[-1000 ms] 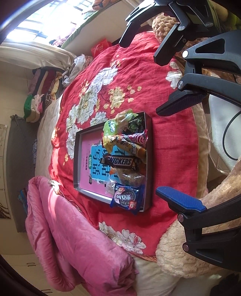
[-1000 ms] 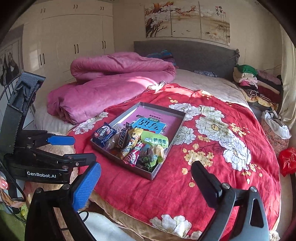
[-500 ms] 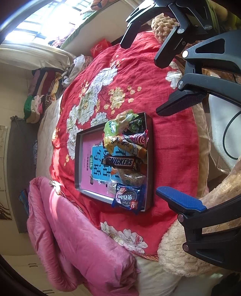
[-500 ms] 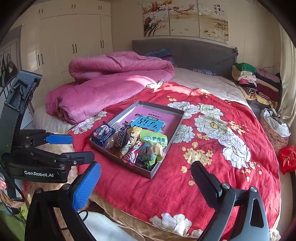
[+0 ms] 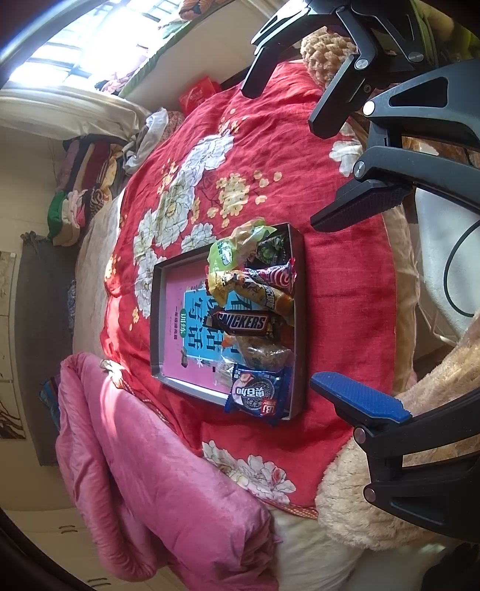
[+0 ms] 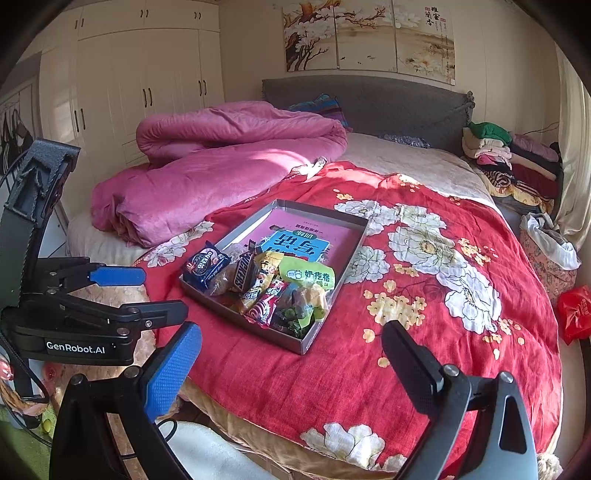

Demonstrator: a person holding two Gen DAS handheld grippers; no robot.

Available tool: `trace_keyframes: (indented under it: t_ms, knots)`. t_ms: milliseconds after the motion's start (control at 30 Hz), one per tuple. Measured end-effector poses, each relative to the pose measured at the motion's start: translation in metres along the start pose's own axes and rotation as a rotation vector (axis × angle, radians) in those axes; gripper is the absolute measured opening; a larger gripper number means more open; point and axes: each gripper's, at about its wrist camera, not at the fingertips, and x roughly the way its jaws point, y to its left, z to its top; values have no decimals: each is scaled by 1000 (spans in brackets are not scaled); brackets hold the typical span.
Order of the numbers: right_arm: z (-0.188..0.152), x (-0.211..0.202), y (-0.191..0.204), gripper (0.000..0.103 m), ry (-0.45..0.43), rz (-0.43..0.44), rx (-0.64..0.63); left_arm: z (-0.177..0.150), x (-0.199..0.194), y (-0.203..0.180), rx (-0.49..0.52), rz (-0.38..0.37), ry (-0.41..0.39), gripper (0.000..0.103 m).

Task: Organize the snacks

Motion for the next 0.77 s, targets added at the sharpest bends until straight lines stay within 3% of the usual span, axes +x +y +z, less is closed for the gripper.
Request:
trace_keyframes:
  t_ms: [567, 667, 767]
  knots:
    - [-3, 5, -4, 99, 16, -10, 16, 0, 10, 4, -6, 19, 28, 79]
    - [-5, 11, -11, 99, 20, -23, 31, 5, 22, 15, -55, -16, 48, 79]
    - [-7, 19, -30, 99, 21, -45, 73, 16, 25, 33, -120, -44, 11, 79]
